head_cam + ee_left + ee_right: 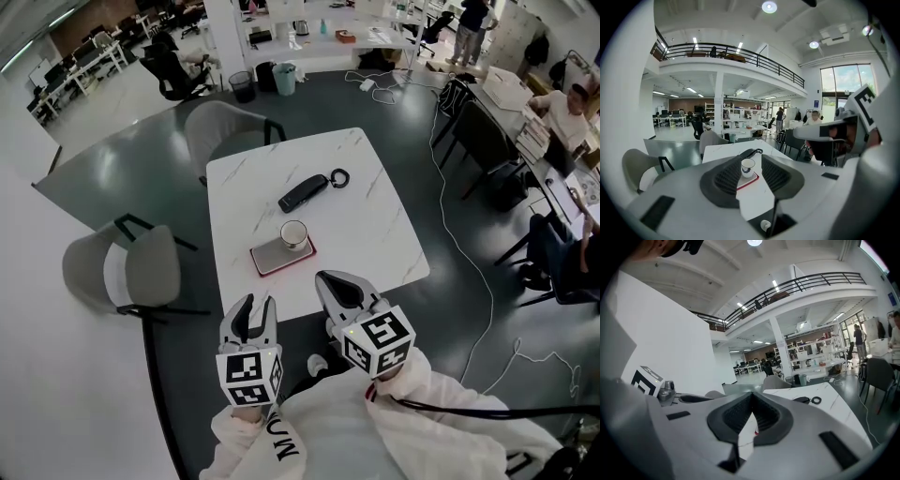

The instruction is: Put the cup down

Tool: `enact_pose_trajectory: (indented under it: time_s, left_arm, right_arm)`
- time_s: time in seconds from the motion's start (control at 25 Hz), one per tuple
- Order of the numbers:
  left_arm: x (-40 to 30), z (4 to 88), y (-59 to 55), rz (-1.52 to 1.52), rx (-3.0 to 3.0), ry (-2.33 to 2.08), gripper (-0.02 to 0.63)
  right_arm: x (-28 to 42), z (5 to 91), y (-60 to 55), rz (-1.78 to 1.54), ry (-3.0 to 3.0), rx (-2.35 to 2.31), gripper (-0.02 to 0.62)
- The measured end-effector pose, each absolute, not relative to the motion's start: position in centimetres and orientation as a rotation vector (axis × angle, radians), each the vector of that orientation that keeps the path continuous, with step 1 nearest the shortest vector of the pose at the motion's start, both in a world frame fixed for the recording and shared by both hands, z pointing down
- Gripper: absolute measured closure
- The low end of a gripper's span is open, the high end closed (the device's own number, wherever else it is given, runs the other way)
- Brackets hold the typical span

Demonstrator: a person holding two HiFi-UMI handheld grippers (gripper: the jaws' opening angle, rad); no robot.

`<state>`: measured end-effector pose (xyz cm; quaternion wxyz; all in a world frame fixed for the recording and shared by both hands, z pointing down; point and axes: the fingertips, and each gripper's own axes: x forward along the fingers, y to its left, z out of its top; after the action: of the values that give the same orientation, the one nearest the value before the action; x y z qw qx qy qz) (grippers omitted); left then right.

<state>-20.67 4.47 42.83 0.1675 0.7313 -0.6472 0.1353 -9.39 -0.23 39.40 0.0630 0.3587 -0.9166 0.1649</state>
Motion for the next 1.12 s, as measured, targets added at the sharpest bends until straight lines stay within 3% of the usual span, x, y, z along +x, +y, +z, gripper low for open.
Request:
enact_pose_trajectory:
  time_s: [0.52,1.12]
  left_arm:
    - [-18.5,40.8,4.0,0.301,2.169,-1.886,0.578]
    - [-16.0,38.6,2.3,0.289,2.154,-2.023,0.595]
  right_arm:
    - [-7.9,38.7,0.0,0.457,-2.8,1.06,0.591]
    - [-5.6,37.6,-2.0,0.439,-2.861,0.977,0.591]
